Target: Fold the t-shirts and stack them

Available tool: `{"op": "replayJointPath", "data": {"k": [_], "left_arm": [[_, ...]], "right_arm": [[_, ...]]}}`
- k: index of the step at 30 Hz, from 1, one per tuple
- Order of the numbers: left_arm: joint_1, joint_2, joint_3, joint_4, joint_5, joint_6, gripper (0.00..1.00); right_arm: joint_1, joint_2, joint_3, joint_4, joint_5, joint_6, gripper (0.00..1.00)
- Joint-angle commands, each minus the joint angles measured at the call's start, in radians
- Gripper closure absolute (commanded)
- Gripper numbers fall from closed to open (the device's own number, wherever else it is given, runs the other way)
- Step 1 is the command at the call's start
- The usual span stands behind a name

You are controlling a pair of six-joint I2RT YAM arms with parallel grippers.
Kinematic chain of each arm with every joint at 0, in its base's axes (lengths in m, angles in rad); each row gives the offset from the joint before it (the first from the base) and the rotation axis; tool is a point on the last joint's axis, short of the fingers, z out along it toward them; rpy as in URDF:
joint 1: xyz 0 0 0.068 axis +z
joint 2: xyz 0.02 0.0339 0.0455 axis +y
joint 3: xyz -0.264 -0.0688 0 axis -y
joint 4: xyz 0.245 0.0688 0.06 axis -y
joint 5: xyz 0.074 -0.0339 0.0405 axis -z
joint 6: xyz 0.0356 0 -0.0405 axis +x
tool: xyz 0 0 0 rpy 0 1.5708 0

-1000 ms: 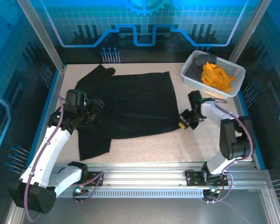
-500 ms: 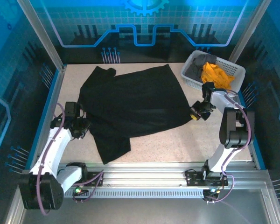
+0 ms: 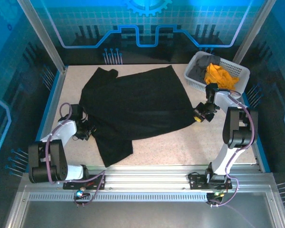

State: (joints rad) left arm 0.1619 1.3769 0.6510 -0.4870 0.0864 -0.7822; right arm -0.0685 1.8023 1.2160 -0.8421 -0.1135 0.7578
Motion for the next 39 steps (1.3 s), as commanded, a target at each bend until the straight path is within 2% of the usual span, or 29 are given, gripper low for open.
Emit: {"op": "replayJointPath", "data": {"k": [1, 5, 7, 12, 13, 18, 23, 28, 33, 36, 39], "left_arm": [[0.004, 0.058, -0.011, 0.083, 0.093, 0.015, 0.66], [-0.042, 0.122, 0.052, 0.045, 0.096, 0.042, 0.62], [-0.051, 0.139, 0.067, 0.031, 0.087, 0.046, 0.65], [-0.054, 0.099, 0.075, 0.038, 0.079, 0.031, 0.98], [-0.057, 0.071, 0.091, 0.022, 0.065, 0.026, 1.0], [-0.059, -0.075, 0.219, -0.045, 0.002, -0.021, 1.0], [-0.059, -0.166, 0.43, -0.061, -0.063, -0.117, 1.0], [-0.046, -0.174, 0.678, -0.079, -0.13, -0.143, 1.0], [0.002, -0.168, 0.923, -0.079, -0.158, -0.15, 1.0], [0.036, -0.178, 1.055, -0.083, -0.191, -0.146, 1.0], [0.062, -0.195, 1.162, -0.085, -0.223, -0.144, 1.0]], "right_arm": [[-0.01, 0.015, 0.016, -0.027, -0.02, -0.001, 1.0], [-0.003, 0.021, 0.02, -0.028, -0.018, 0.006, 1.0], [-0.001, 0.026, 0.024, -0.026, -0.019, 0.011, 1.0], [0.009, 0.024, 0.031, -0.016, -0.029, 0.019, 1.0], [0.011, 0.018, 0.033, -0.012, -0.031, 0.018, 1.0], [0.069, -0.05, 0.076, -0.011, 0.0, -0.005, 1.0], [0.137, -0.152, 0.216, -0.009, 0.07, -0.005, 1.0], [0.144, -0.189, 0.433, 0.008, 0.105, 0.015, 1.0], [0.139, -0.216, 0.649, 0.072, 0.113, 0.008, 1.0], [0.131, -0.272, 0.71, 0.113, 0.127, 0.01, 1.0], [0.112, -0.362, 0.694, 0.174, 0.136, 0.017, 1.0]]}}
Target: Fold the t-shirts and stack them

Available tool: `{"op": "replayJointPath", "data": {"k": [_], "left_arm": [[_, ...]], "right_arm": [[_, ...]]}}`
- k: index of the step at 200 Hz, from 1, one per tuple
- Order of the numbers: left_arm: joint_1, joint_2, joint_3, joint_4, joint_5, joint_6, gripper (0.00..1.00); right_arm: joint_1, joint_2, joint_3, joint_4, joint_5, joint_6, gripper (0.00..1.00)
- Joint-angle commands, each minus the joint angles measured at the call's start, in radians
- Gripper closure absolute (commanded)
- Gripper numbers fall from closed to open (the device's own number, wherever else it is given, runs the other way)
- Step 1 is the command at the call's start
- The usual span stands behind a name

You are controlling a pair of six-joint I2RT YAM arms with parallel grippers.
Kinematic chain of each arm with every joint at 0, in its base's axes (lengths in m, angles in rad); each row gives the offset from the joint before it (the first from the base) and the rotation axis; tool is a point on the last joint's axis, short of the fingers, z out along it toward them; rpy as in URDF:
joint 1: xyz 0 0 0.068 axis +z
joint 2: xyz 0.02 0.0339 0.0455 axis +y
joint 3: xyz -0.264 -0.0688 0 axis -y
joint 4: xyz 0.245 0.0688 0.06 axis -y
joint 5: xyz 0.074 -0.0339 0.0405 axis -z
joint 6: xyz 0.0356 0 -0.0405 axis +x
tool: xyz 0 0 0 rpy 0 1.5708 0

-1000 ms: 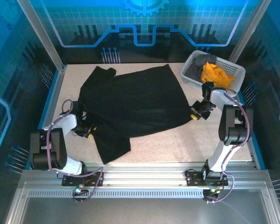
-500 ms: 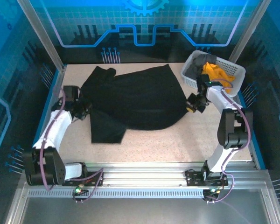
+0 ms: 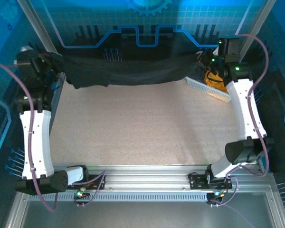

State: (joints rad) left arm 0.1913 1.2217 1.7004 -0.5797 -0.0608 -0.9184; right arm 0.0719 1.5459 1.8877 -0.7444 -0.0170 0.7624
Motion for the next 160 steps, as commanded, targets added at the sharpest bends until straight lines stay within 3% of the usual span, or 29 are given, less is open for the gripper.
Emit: {"op": "replayJointPath", "data": {"k": [1, 37, 65, 84, 106, 141, 160], "left_arm": [[0.038, -0.05, 0.141, 0.01, -0.093, -0.009, 1.0], [0.043, -0.085, 0.262, 0.029, -0.178, 0.013, 1.0], [0.045, 0.012, 0.374, -0.034, -0.116, 0.01, 1.0], [0.063, 0.108, 0.374, -0.072, 0.0, -0.034, 1.0], [0.098, 0.198, 0.302, 0.01, 0.144, -0.104, 1.0], [0.133, 0.362, 0.336, 0.088, 0.27, -0.127, 1.0], [0.151, 0.447, 0.451, 0.082, 0.311, -0.137, 1.0]], "right_arm": [[-0.035, -0.143, 0.005, 0.1, 0.041, 0.015, 1.0], [-0.085, -0.288, -0.049, 0.152, 0.019, 0.043, 1.0], [-0.093, -0.264, -0.05, 0.178, -0.05, 0.039, 1.0], [-0.083, -0.185, -0.048, 0.218, -0.129, 0.063, 1.0], [-0.045, -0.066, 0.007, 0.242, -0.176, 0.058, 1.0], [0.002, 0.189, 0.247, 0.187, -0.243, 0.048, 1.0], [0.01, 0.309, 0.414, 0.143, -0.262, 0.062, 1.0]]}}
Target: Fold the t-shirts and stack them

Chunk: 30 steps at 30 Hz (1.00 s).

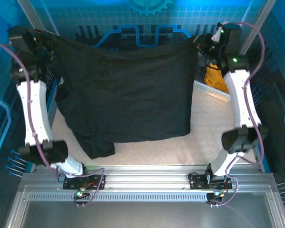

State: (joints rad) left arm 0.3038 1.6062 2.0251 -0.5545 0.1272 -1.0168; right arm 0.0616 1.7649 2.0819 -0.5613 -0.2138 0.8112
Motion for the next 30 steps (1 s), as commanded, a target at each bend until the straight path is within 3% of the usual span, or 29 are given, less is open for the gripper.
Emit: {"op": "replayJointPath", "data": {"k": [1, 8, 13, 16, 20, 23, 24, 27, 30], "left_arm": [[0.038, 0.067, 0.135, 0.055, 0.125, -0.039, 1.0], [0.089, 0.222, 0.579, -0.074, 0.157, -0.092, 1.0], [0.098, 0.101, 0.562, -0.207, 0.093, -0.091, 1.0], [0.074, -0.08, 0.299, -0.293, 0.024, -0.083, 0.98], [-0.04, -0.398, -0.315, -0.256, -0.158, -0.13, 0.84], [-0.081, -0.544, -0.739, -0.193, -0.152, -0.193, 0.72], [-0.083, -0.557, -0.839, -0.198, -0.136, -0.195, 0.65], [-0.083, -0.531, -1.088, -0.123, -0.018, -0.115, 0.45], [-0.109, -0.505, -1.174, -0.18, 0.0, -0.038, 0.4]], "right_arm": [[0.021, 0.096, 0.23, -0.043, -0.065, 0.014, 1.0], [0.007, 0.343, 0.715, -0.23, -0.071, 0.05, 1.0], [-0.015, 0.246, 0.611, -0.276, 0.005, 0.047, 1.0], [-0.028, 0.092, 0.331, -0.258, 0.055, 0.036, 1.0], [-0.028, -0.149, -0.179, -0.209, 0.178, 0.059, 1.0], [-0.028, -0.246, -0.528, -0.148, 0.212, 0.059, 1.0], [-0.029, -0.247, -0.592, -0.148, 0.212, 0.053, 0.92], [-0.037, -0.164, -0.699, -0.167, 0.143, 0.008, 0.54], [-0.022, -0.077, -0.695, -0.245, 0.119, -0.059, 0.47]]}}
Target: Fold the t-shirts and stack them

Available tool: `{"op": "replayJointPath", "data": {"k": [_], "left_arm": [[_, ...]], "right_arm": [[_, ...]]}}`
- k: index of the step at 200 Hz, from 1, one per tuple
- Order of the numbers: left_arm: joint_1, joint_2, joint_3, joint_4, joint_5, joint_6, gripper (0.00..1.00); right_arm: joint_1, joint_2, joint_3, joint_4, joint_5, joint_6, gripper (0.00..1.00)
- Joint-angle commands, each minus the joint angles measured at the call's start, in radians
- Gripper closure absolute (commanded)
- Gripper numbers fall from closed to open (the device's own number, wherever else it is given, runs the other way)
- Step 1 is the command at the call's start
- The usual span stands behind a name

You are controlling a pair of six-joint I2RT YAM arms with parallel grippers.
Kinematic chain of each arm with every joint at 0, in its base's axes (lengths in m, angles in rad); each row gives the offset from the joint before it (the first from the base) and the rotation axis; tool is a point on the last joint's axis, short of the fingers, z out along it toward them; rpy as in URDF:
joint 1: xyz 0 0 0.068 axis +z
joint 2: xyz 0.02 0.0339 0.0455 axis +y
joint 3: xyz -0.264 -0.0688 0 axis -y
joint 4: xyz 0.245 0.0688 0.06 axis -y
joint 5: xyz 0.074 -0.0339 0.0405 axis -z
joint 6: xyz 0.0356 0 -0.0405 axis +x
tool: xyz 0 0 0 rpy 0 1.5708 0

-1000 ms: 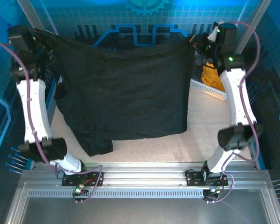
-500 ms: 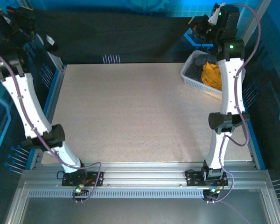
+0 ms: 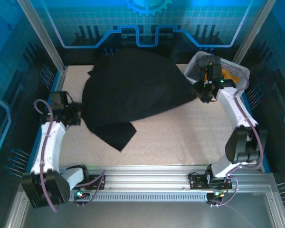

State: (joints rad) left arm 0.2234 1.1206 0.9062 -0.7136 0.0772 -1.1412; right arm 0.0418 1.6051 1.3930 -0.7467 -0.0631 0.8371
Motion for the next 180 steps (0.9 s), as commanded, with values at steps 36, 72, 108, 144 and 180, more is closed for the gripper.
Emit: {"op": "replayJointPath", "data": {"k": [36, 72, 108, 144, 180], "left_arm": [[-0.069, -0.192, -0.197, -0.106, 0.03, 0.104, 0.44], [-0.158, -0.271, -0.302, -0.127, 0.084, 0.027, 0.52], [-0.33, -0.211, -0.335, -0.063, 0.081, -0.073, 0.49], [-0.511, -0.089, -0.361, 0.082, 0.064, -0.2, 0.44], [-0.641, 0.073, -0.365, 0.22, 0.055, -0.279, 0.45]], "right_arm": [[0.086, -0.003, -0.162, -0.057, 0.052, -0.118, 0.45], [0.126, -0.028, -0.266, -0.022, 0.049, -0.129, 0.51], [0.139, -0.027, -0.318, -0.009, 0.026, -0.139, 0.56], [0.129, -0.064, -0.387, -0.003, 0.01, -0.138, 0.56], [0.107, -0.108, -0.446, -0.006, 0.009, -0.139, 0.55]]}}
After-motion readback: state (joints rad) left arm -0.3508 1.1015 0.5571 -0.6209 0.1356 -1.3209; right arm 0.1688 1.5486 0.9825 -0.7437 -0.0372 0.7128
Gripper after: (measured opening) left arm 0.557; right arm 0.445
